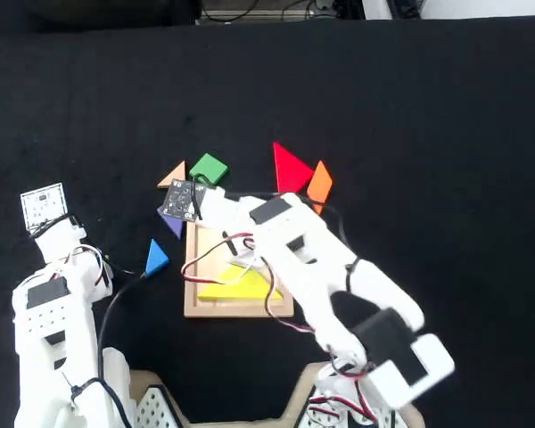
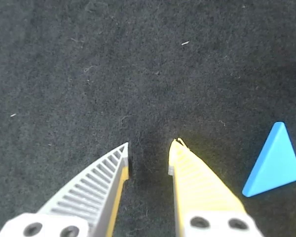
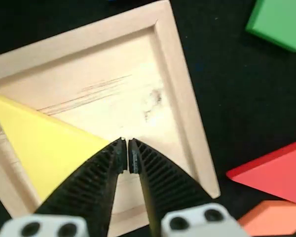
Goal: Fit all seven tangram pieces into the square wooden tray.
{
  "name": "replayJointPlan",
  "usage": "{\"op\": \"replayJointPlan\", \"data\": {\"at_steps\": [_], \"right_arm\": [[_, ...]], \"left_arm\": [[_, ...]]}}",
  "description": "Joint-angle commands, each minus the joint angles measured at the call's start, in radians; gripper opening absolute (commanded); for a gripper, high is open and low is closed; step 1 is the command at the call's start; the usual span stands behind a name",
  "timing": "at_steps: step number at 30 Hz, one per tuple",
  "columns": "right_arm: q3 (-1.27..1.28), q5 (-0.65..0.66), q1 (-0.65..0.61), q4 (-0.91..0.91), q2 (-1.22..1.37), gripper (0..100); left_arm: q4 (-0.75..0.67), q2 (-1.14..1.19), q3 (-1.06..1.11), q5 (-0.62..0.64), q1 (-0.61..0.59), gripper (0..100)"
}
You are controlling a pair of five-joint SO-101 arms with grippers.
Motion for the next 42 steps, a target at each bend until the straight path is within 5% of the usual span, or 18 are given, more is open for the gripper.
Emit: {"op": "replayJointPlan", "data": {"at_steps": [1, 20, 24, 31, 37, 42], "right_arm": [[-0.051, 0.023, 0.015, -0.011, 0.012, 1.1], [-0.068, 0.075, -0.051, 0.106, 0.007, 1.1], [-0.183, 0.054, 0.051, 0.247, -0.117, 1.1], [-0.232, -0.284, 0.270, 0.358, -0.585, 1.1], [0.108, -0.359, 0.394, 0.282, -0.835, 1.1], [0.343, -0.405, 0.606, 0.044, -0.858, 1.1]], "left_arm": [[-0.018, -0.009, -0.010, -0.008, 0.010, 14], [-0.018, -0.009, -0.010, -0.008, 0.010, 14], [-0.018, -0.009, -0.010, -0.008, 0.010, 14], [-0.018, -0.009, -0.013, -0.003, 0.010, 15], [-0.018, -0.009, -0.018, -0.002, 0.022, 15], [0.043, -0.002, -0.107, -0.009, 0.179, 16]]}}
